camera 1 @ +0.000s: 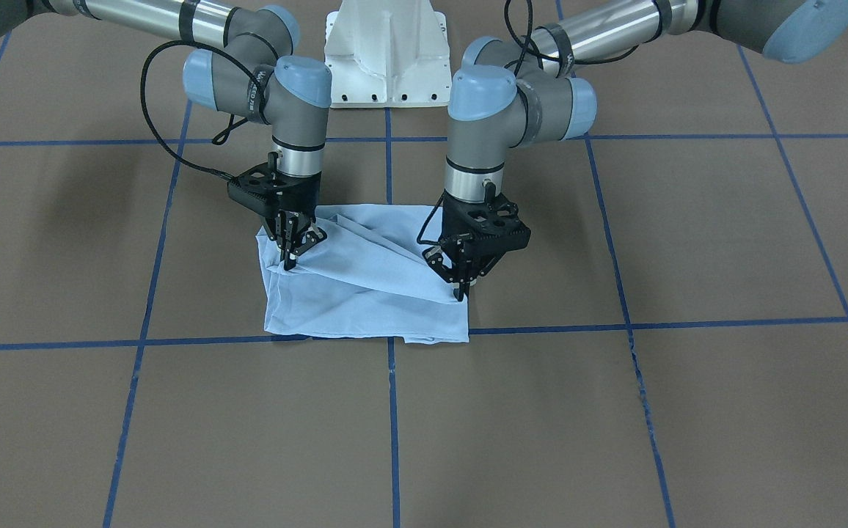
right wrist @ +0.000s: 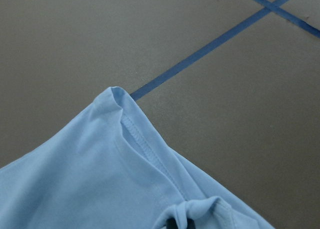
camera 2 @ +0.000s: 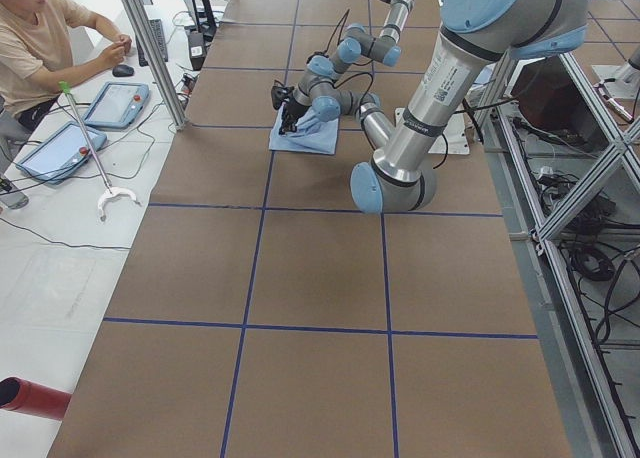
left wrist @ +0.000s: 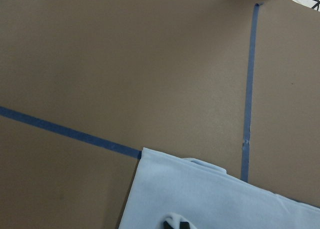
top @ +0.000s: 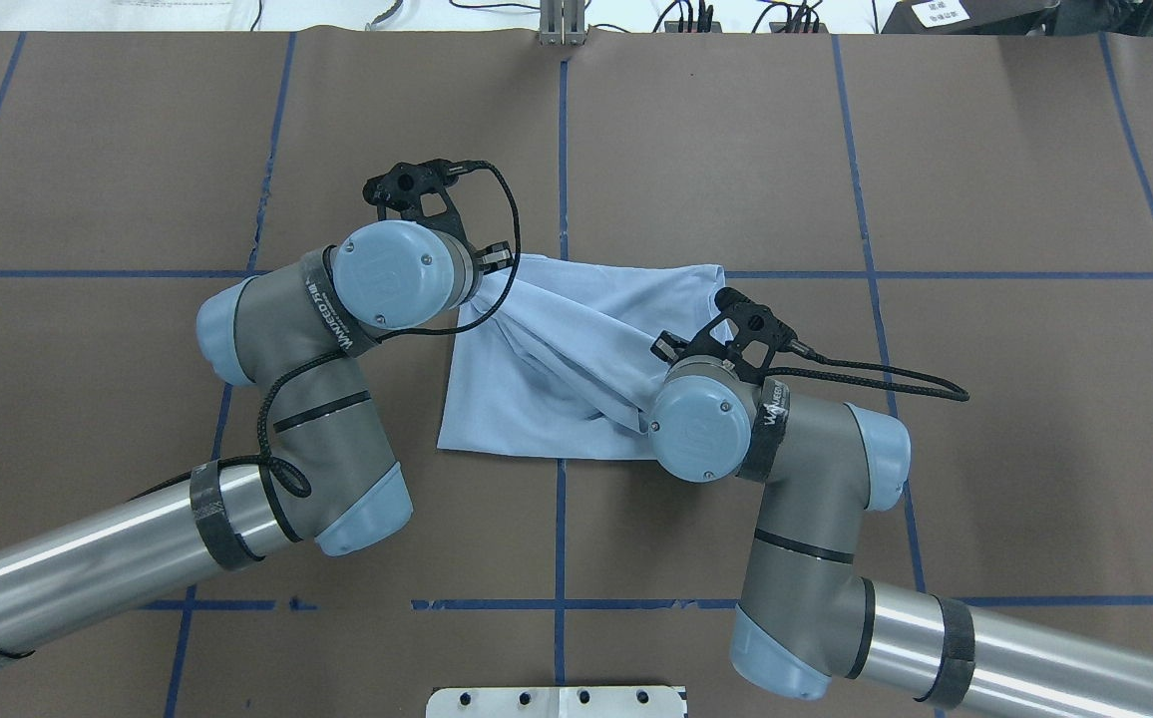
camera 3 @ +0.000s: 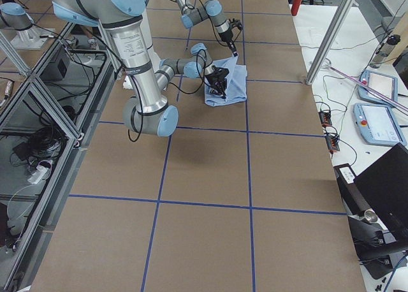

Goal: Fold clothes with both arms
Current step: 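Fold the near edge away from the robot over the shirt with both grippers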

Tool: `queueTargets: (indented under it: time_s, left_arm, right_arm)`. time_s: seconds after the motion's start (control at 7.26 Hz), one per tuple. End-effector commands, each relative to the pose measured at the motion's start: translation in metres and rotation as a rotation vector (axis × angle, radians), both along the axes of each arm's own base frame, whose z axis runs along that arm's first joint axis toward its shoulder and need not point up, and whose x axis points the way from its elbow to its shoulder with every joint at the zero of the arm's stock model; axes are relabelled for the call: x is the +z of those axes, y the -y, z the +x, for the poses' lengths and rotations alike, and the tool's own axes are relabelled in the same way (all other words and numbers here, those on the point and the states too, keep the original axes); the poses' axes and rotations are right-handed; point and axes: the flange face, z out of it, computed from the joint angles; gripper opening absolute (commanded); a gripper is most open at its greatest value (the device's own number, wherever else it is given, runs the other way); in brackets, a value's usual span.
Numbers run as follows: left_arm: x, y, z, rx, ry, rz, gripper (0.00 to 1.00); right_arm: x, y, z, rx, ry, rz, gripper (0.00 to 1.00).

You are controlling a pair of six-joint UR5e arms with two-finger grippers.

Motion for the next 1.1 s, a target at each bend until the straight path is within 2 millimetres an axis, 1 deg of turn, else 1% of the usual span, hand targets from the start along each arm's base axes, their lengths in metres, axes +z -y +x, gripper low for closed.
queueTargets:
  time_s: [0.0,0.14,0.28,0.41,0.55,0.69,0.83,0.96]
  left_arm:
    - [0.023,0.014,0.015,0.019,0.031,0.015,0.00]
    - [0.031,0.018,0.021,0.028,0.027,0.032,0.00]
    - [0.036,0.019,0.023,0.048,0.031,0.059,0.68]
    - [0.033,0.018,0.021,0.077,0.040,0.090,1.00]
    - [0.028,0.019,0.014,0.146,-0.021,0.085,1.00]
    - [0.021,0.028,-0.007,0.243,-0.048,0.134,1.00]
    - [0.031,0.029,-0.032,0.258,-0.040,0.165,1.00]
    - [0.029,0.036,-0.050,0.256,-0.033,0.194,1.00]
  right_arm:
    - [-0.012,0.006,0.002,-0.018,0.018,0.003,0.00]
    - [-0.018,0.011,0.004,-0.040,0.021,0.006,0.24]
    - [-0.016,0.014,0.005,-0.087,-0.018,0.036,0.99]
    - [-0.018,0.025,0.014,-0.110,-0.040,0.059,1.00]
    - [-0.033,0.041,0.026,-0.166,-0.037,0.073,1.00]
    - [-0.040,0.045,0.034,-0.218,-0.038,0.087,1.00]
    - [-0.055,0.044,0.038,-0.269,-0.048,0.135,1.00]
    - [-0.065,0.041,0.036,-0.303,-0.057,0.158,1.00]
